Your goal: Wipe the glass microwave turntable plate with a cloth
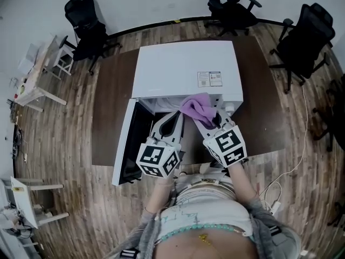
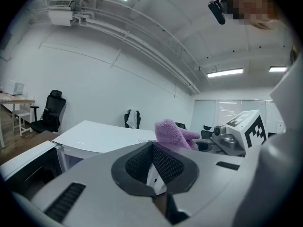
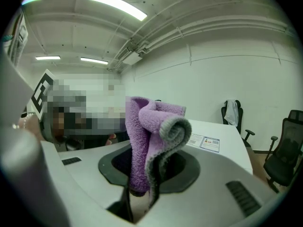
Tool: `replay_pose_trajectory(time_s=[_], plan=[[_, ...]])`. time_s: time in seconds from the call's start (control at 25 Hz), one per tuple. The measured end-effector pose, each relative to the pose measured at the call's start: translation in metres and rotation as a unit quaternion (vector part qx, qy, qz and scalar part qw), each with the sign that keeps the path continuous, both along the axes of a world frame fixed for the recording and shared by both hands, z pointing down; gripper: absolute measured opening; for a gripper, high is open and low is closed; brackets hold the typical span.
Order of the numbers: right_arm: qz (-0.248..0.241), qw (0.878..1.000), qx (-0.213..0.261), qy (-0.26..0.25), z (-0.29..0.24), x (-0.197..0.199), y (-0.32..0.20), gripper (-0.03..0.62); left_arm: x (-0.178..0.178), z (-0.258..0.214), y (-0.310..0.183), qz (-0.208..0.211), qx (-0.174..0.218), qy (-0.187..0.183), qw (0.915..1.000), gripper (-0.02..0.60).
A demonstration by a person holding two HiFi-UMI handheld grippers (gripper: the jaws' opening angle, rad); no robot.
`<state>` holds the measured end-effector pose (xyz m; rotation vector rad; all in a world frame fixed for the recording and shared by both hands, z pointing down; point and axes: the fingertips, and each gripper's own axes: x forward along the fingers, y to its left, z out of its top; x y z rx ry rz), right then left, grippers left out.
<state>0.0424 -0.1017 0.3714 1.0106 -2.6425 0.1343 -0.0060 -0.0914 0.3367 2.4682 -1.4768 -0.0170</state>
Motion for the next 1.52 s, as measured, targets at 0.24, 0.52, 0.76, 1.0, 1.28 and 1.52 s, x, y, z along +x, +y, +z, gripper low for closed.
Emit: replay_pose_trajectory(time_s=[0.24, 0.52, 0.76, 1.0, 1.28, 1.52], plan=[[-0.004, 1.0, 0.0, 0.002, 0.004, 0.029, -0.012, 0.114, 0.017, 0.004, -0.014, -0.018, -0.001, -0.003, 0.9998, 0.011], [-0.02, 1.0, -0.011, -0.008, 0.013, 0.041, -0.018, 0.114, 0.031, 0.012, -0.018, -0.037, -0.007, -0.013, 0.9992, 0.011], [-0.015, 1.0, -0.016, -0.013, 0.017, 0.043, -0.025, 0.114, 0.028, 0.013, -0.027, -0.037, -0.01, -0.022, 0.999, 0.011], [0.011, 1.0, -0.026, -0.014, 0.023, 0.037, -0.032, 0.114, 0.018, 0.019, -0.038, -0.01, -0.023, -0.027, 0.9993, 0.011], [0.041, 0.998, -0.043, -0.022, 0.03, 0.015, -0.041, 0.114, -0.005, 0.025, -0.055, 0.034, -0.029, -0.028, 0.9986, 0.011], [0.057, 0.997, -0.055, -0.007, 0.039, -0.013, -0.045, 0.114, -0.025, 0.035, -0.066, 0.068, -0.04, -0.022, 0.9966, 0.011]])
